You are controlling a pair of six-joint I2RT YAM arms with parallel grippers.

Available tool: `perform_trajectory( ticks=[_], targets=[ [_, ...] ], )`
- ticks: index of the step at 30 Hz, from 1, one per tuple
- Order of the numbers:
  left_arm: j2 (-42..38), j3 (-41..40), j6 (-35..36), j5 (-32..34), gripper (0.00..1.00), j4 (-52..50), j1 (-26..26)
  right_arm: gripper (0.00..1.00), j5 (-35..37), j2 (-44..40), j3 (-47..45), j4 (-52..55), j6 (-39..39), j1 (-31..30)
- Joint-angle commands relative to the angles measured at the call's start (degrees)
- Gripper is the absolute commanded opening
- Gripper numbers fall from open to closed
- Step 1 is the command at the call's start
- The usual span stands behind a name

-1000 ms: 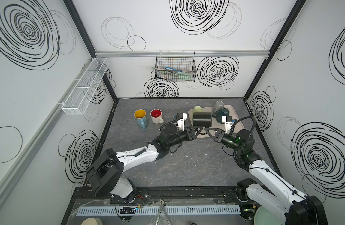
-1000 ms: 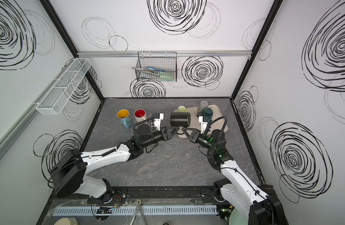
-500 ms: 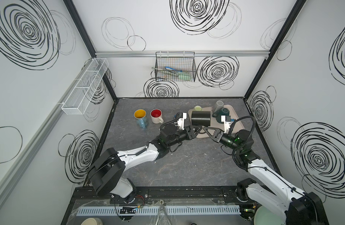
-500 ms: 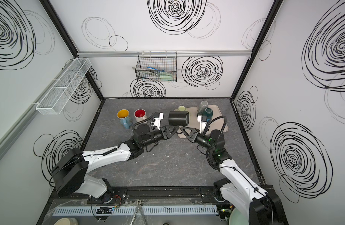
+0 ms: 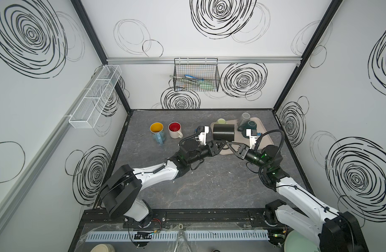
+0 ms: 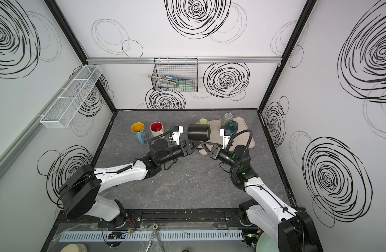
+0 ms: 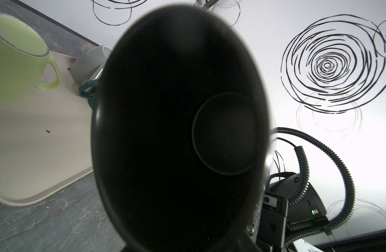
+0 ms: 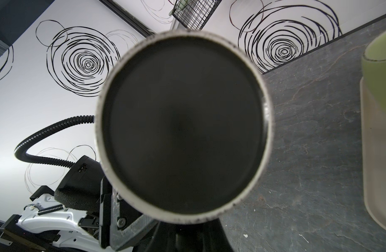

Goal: Turn the mug right side up
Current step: Place the mug at the top-left of the table.

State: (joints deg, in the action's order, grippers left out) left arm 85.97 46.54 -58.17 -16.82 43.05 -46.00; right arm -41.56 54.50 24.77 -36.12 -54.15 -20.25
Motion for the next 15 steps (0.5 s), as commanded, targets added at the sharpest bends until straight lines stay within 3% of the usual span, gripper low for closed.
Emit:
perform_trajectory(
  ticks=[1, 11, 15],
  targets=[
    [0.1, 3.1, -0.6, -3.3, 0.46, 6.8, -0.5, 0.0, 0.7, 0.0, 1.3, -6.0, 0.8, -1.0],
    [0.2, 3.7, -0.1, -3.0, 0.48, 6.0, -0.6, 0.0, 1.2, 0.8, 1.8, -5.9, 0.6, -3.3],
    [0.3, 4.6, 0.8, -3.6, 0.43, 5.1, -0.8, 0.0, 1.4, 1.0, 1.9, -5.6, 0.6, -3.6]
  ],
)
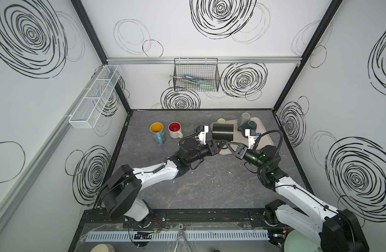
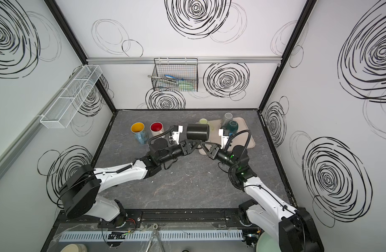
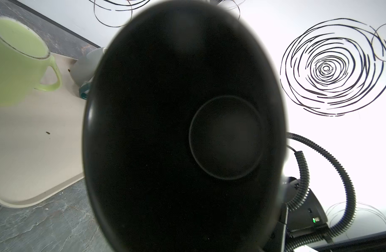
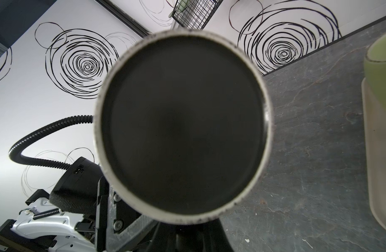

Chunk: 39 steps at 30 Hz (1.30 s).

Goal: Turn the mug right side up
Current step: Place the mug at the top-left of the table.

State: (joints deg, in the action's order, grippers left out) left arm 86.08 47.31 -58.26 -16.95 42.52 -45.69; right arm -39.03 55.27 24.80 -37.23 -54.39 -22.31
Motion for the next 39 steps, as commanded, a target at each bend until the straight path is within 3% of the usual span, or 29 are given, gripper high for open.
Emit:
perform_trajectory(
  ticks=[1, 11, 22, 27, 30, 35, 37, 39],
  targets=[
    [0.1, 3.9, 1.1, -3.4, 0.42, 5.4, -1.1, 0.0, -1.1, 0.2, 1.8, -4.4, 0.9, -1.6],
    [-0.6, 4.6, 2.9, -3.2, 0.34, 3.5, -1.5, 0.0, -0.5, 0.5, 1.9, -3.6, 1.0, -1.5],
    [-0.8, 5.3, 5.3, -1.4, 0.0, -0.8, -1.7, 0.0, -0.3, -0.2, 1.6, -3.1, 1.4, -1.5],
    [-1.3, 6.1, 7.6, -1.4, 0.0, -2.6, -1.8, 0.0, -0.2, -0.3, 1.4, -2.8, 1.7, -1.6],
    [-2.2, 5.3, 10.5, -4.2, 0.0, 2.0, -2.4, 0.0, 0.1, -0.4, 1.4, -2.4, 2.0, -1.6],
    [-6.2, 5.3, 18.1, 1.7, 0.0, -2.5, -4.4, 0.03, -0.2, -0.5, 1.4, -2.2, 2.3, -1.5],
    [-7.8, 3.4, 18.8, 2.4, 0.0, -0.3, -4.4, 0.08, -0.3, -0.6, 1.4, -2.2, 2.3, -1.6],
    [-9.3, 1.9, 17.1, 6.8, 0.0, -1.2, -4.4, 0.2, -0.4, -0.5, 1.4, -2.3, 2.4, -1.6]
  ],
)
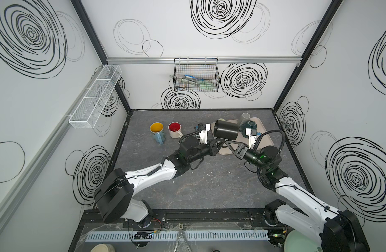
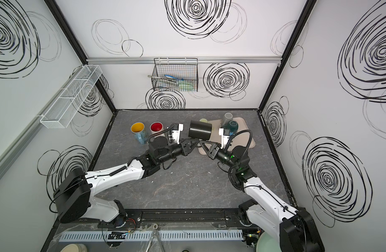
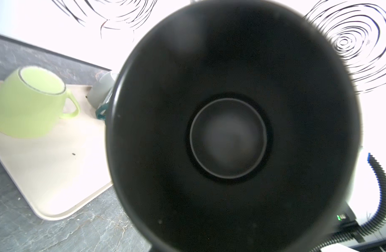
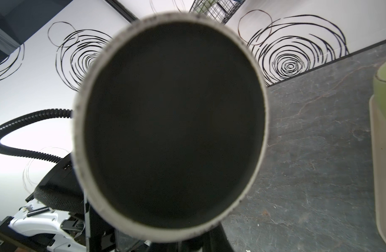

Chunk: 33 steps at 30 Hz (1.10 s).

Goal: Turn the mug right side up
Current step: Place the mug at the top-left of the table.

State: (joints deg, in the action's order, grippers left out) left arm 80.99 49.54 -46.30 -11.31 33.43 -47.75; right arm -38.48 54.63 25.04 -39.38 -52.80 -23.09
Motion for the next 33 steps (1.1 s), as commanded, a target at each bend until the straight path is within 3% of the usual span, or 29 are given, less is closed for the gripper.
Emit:
perform_trajectory(
  ticks=[1, 4, 6, 11, 21, 27, 33],
  targets=[
    [-4.8, -0.7, 4.9, 2.7, 0.0, 7.4, -2.3, 0.31, -1.0, 0.2, 1.2, -0.3, 0.9, -0.8],
    [-5.1, 0.8, 6.6, 4.9, 0.0, 2.7, -2.1, 0.54, -1.3, 0.2, 1.1, -0.5, 0.9, -0.8],
    [-4.9, 2.1, 7.2, 5.2, 0.0, 0.6, -2.0, 0.62, -1.2, 0.3, 1.1, -0.7, 1.0, -0.8],
    [-4.3, 3.4, 6.8, 5.4, 0.0, -4.0, -1.3, 0.68, -1.1, 0.7, 0.8, -1.1, 1.1, -0.8],
    [-6.5, 3.9, 7.3, 8.0, 0.0, -12.4, 1.8, 0.97, 0.6, -2.8, 0.6, 4.4, 5.2, -0.8],
    [-10.6, 2.9, 9.1, 9.2, 0.0, -21.5, 7.1, 1.0, 5.0, -9.7, -1.1, 9.1, 9.4, -0.7],
    [-17.0, 2.0, 13.1, 15.3, 0.0, -33.7, 12.1, 1.0, 6.8, -13.0, -1.0, 15.7, 12.5, -0.4]
  ],
)
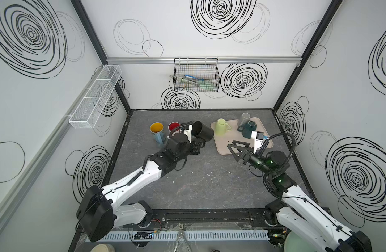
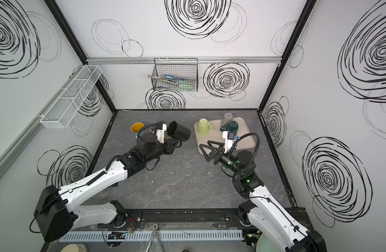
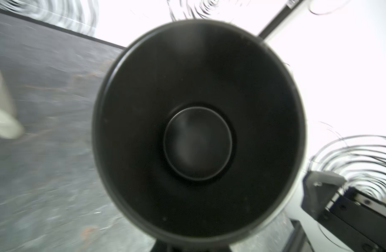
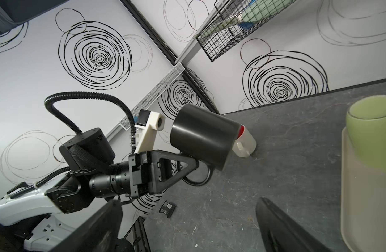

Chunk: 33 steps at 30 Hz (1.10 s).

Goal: Turn the mug right side up
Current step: Place the mug at the top-left of the table.

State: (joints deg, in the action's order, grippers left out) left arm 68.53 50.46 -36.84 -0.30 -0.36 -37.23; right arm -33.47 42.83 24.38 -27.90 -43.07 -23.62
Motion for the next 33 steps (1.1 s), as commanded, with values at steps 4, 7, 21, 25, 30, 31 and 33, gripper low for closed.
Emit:
perform_trajectory(
  ticks=[4, 7, 21, 25, 30, 31, 33],
  targets=[
    [-9.2, 0.8, 4.8, 7.3, 0.0, -8.5, 6.0, 1.0, 6.5, -3.4, 0.0, 10.2, 2.5, 0.2],
    [-12.4, 0.3, 5.1, 10.9, 0.0, -14.2, 9.3, 1.0, 8.4, -6.1, -2.2, 10.5, 1.6, 0.4],
    [-13.0, 5.8, 12.1, 20.5, 0.0, -26.2, 25.1, 1.0, 5.5, -11.4, -4.8, 16.2, 2.7, 0.7],
    [-9.8, 7.2, 15.5, 21.7, 0.0, -26.1, 28.6, 1.0, 5.5, -13.4, -6.2, 17.3, 2.9, 0.7],
    [-6.5, 9.5, 17.1, 21.0, 0.0, -25.3, 33.5, 1.0, 4.2, -15.9, -7.6, 18.7, 3.5, 0.7],
    [-5.6, 9.9, 17.3, 21.0, 0.0, -25.3, 34.0, 1.0, 4.3, -16.2, -7.6, 19.2, 3.9, 0.7],
    [-3.2, 10.6, 17.6, 20.6, 0.0, -25.4, 35.0, 1.0, 4.6, -16.7, -7.6, 20.3, 4.6, 0.7]
  ],
)
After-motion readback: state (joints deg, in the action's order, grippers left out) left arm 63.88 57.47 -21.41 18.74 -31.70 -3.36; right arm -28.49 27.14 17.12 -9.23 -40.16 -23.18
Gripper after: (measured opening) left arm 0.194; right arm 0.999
